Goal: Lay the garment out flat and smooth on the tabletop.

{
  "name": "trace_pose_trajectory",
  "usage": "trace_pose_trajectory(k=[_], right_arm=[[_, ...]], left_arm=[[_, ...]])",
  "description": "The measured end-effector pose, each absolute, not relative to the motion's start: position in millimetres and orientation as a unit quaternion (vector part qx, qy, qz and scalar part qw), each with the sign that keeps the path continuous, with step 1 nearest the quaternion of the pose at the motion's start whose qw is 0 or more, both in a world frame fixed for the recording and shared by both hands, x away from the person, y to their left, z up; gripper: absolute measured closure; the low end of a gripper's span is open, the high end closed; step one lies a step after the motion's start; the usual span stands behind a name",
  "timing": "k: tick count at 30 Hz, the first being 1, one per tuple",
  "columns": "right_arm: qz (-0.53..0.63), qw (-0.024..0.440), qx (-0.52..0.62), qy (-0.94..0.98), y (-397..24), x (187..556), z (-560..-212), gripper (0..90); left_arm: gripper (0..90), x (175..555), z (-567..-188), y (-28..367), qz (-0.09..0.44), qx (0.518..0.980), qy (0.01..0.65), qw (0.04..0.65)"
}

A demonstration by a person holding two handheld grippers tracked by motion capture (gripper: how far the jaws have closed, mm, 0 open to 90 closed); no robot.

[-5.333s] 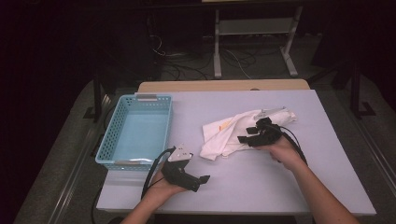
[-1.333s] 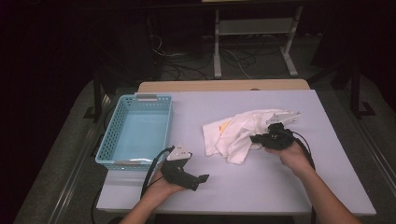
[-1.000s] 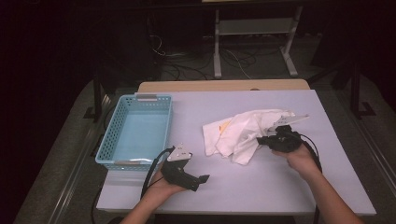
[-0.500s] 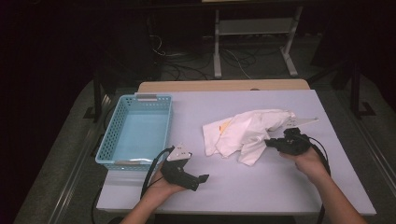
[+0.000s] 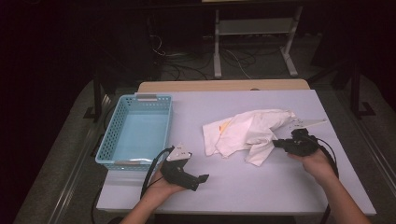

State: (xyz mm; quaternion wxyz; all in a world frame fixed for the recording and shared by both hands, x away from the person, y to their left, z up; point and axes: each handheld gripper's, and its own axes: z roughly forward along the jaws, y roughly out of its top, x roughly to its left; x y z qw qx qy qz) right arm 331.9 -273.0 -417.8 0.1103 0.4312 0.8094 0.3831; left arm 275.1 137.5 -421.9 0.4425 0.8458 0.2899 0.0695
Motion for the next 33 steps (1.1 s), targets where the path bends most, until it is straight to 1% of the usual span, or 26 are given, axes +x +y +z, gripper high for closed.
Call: trace_pose_trajectory(k=[18,33], right_arm=[[0.372,0.127,0.459,0.797,-306.9,318.1,-419.5,86.6],[0.362,0.152,0.493,0.776,-338.8,314.8,-419.0,86.6]], left_arm=[[0.0,274.9,-422.4,136.5,0.069,0.846,0.29,0.442],[0.0,274.8,-423.0,135.2,0.068,0.847,0.289,0.441]])
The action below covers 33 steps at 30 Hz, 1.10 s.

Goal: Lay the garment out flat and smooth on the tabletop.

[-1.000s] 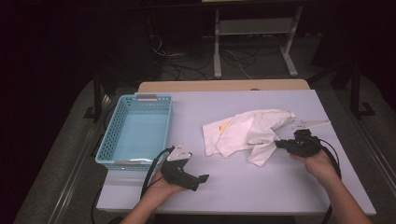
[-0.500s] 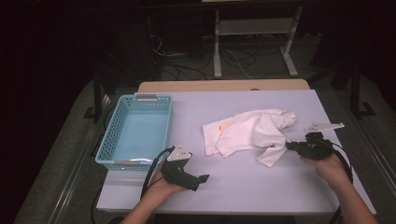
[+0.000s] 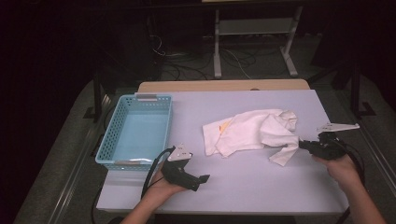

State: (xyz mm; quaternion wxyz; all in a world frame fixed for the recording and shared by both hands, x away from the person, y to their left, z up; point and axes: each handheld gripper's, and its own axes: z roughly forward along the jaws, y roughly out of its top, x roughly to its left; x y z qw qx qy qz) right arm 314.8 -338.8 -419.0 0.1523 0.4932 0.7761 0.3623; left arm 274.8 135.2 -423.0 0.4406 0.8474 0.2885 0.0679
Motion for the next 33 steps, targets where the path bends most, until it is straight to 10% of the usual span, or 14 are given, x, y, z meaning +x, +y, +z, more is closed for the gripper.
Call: trace_pose_trajectory(k=[21,33], right_arm=[[0.342,0.167,0.54,0.75,-372.5,316.7,-426.5,85.8],[0.38,0.187,0.519,0.743,-368.3,311.9,-402.2,63.2]], left_arm=[[0.0,275.1,-423.1,135.0,0.068,0.848,0.289,0.44],[0.0,274.9,-423.2,134.4,0.068,0.849,0.287,0.439]])
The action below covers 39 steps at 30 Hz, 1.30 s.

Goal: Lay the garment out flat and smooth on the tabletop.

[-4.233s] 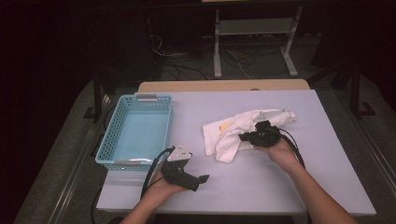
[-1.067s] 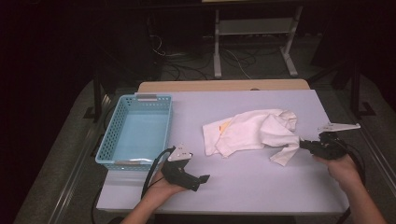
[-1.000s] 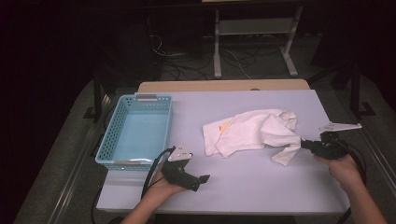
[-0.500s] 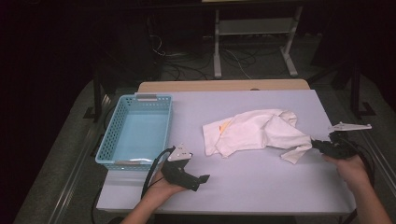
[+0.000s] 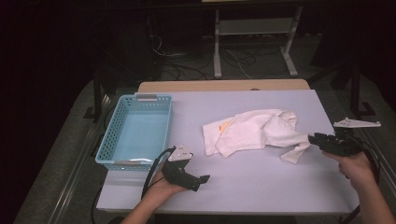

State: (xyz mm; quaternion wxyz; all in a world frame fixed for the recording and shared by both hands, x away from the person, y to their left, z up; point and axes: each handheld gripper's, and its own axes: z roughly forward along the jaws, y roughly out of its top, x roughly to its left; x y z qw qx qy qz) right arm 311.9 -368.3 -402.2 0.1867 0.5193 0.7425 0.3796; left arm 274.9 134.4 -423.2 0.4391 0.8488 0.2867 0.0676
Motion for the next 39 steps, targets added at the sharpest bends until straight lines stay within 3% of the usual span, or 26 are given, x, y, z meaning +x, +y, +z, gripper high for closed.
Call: trace_pose_trajectory(k=[39], right_arm=[[0.393,0.12,0.433,0.802,-279.8,328.6,-410.5,52.4]], left_arm=[[0.0,275.0,-424.6,132.1,0.064,0.851,0.284,0.438]])
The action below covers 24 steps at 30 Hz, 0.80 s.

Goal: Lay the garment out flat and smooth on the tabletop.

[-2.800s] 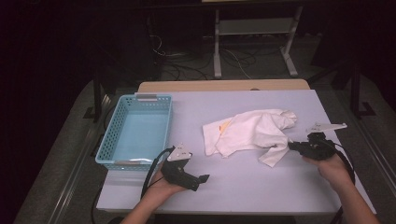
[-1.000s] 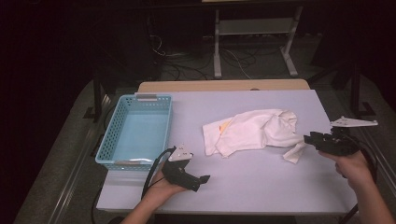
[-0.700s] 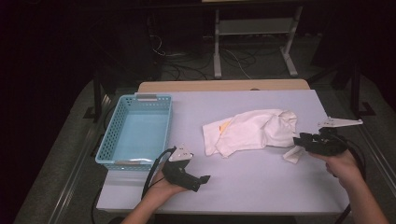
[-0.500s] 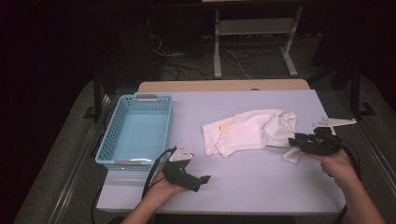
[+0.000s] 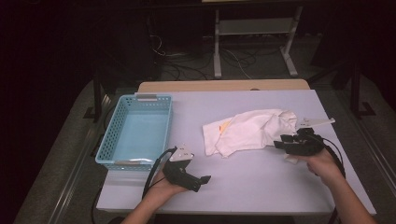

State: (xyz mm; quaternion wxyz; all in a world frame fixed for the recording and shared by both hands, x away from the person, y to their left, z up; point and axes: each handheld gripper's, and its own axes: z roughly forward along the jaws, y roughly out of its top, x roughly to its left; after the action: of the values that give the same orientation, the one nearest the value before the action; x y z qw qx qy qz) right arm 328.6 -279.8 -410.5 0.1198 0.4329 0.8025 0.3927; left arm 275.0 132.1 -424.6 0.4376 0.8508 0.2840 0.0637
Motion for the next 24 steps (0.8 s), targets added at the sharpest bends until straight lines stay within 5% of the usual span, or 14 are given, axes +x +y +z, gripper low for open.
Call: trace_pose_trajectory(k=[24], right_arm=[[0.396,0.07,0.373,0.836,-208.2,341.6,-428.6,51.1]], left_arm=[[0.0,274.6,-424.4,131.7,0.065,0.852,0.281,0.437]])
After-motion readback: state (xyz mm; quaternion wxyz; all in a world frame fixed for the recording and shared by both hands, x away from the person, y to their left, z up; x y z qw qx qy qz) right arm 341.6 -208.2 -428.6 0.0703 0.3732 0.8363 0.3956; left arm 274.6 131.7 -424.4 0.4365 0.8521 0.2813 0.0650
